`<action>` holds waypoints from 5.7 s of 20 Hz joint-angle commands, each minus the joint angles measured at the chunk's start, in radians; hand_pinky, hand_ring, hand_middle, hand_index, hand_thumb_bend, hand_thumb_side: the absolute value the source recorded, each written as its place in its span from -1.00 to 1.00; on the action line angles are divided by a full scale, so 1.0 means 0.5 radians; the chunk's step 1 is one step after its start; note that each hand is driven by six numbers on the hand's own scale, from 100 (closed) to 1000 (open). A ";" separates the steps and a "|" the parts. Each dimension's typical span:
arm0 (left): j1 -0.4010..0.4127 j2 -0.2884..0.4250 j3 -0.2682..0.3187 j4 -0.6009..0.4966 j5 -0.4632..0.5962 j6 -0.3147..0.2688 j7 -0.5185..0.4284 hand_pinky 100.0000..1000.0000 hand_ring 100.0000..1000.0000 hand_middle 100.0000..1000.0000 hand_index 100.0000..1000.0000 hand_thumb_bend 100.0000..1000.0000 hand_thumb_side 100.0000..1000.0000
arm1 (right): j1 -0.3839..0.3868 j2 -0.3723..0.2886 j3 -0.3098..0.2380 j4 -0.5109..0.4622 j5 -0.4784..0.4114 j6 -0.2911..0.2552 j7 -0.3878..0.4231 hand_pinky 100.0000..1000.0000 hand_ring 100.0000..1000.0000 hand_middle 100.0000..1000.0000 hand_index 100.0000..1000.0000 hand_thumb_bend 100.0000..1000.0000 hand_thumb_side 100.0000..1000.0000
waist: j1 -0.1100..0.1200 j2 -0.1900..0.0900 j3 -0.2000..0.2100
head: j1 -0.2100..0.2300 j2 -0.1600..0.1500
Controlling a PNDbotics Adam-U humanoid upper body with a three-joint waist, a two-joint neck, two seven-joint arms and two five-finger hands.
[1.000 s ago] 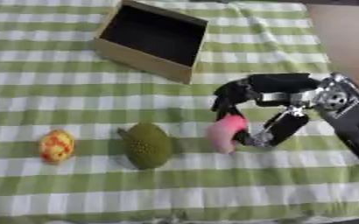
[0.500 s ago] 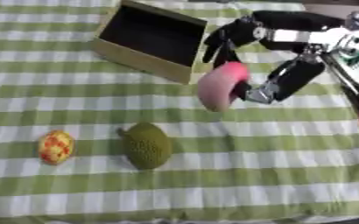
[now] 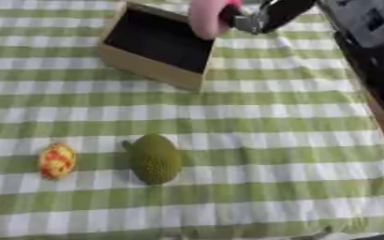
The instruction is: Pick up objects on the table and place them in the box.
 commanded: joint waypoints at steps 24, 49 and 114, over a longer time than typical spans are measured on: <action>-0.081 -0.002 -0.006 -0.033 0.038 0.000 -0.037 0.25 0.49 0.38 0.69 -1.00 0.06 | -0.130 0.343 -0.376 0.939 1.348 -0.631 -0.649 0.83 0.83 0.28 0.74 -1.00 -0.80 | 0.001 0.062 0.052 | -0.097 -0.084; -0.137 0.271 -0.051 -0.033 -0.149 0.081 -0.033 0.26 0.50 0.39 0.69 -1.00 0.04 | 0.016 -0.047 -0.305 -0.208 -0.209 -0.071 -0.416 0.96 0.89 0.30 0.93 -1.00 -1.00 | 0.029 0.007 -0.008 | -0.014 -0.015; -0.151 1.079 -0.783 0.251 -1.435 0.628 -1.547 0.75 0.73 0.55 0.80 -0.03 -0.85 | 1.176 -0.575 -0.813 -1.651 -1.082 0.583 -0.817 1.00 0.85 0.19 0.85 -1.00 -0.78 | 0.128 0.009 -0.139 | 0.077 0.006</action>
